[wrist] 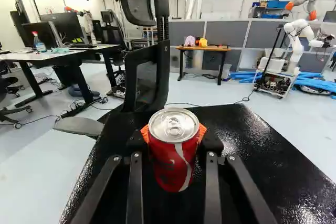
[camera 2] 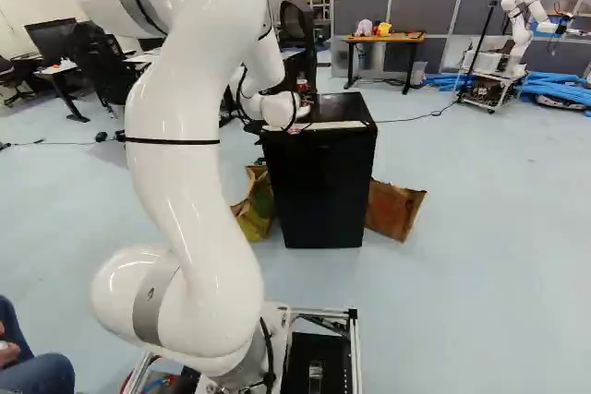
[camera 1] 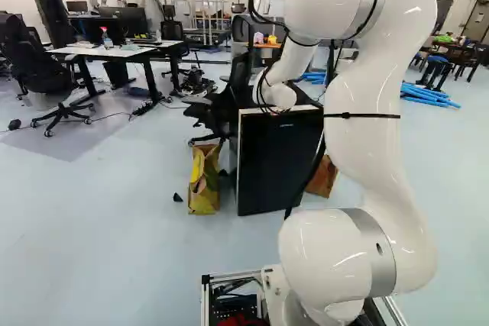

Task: Grab a drink from the fridge

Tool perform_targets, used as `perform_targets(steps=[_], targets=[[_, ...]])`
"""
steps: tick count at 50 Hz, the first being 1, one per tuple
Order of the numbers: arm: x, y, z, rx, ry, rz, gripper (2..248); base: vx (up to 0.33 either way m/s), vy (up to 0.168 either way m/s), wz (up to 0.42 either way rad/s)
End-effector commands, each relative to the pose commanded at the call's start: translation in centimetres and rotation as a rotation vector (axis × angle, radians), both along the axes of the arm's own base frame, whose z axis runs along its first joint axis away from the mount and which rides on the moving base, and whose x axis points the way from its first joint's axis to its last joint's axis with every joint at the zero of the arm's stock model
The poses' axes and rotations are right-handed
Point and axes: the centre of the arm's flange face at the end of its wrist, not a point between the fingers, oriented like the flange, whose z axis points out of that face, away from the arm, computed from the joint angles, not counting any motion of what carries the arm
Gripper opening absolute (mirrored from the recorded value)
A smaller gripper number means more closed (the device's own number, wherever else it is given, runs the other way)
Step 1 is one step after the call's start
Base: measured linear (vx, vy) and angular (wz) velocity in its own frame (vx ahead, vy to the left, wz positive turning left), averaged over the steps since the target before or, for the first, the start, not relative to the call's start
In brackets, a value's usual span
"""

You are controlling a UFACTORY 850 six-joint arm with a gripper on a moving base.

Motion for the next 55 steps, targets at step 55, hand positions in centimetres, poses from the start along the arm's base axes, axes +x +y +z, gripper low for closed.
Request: perform_targets(steps=[55], targets=[[-4.9,1.2,1.0,0.003,0.029,0.012,99,0.000,0.000,0.000]])
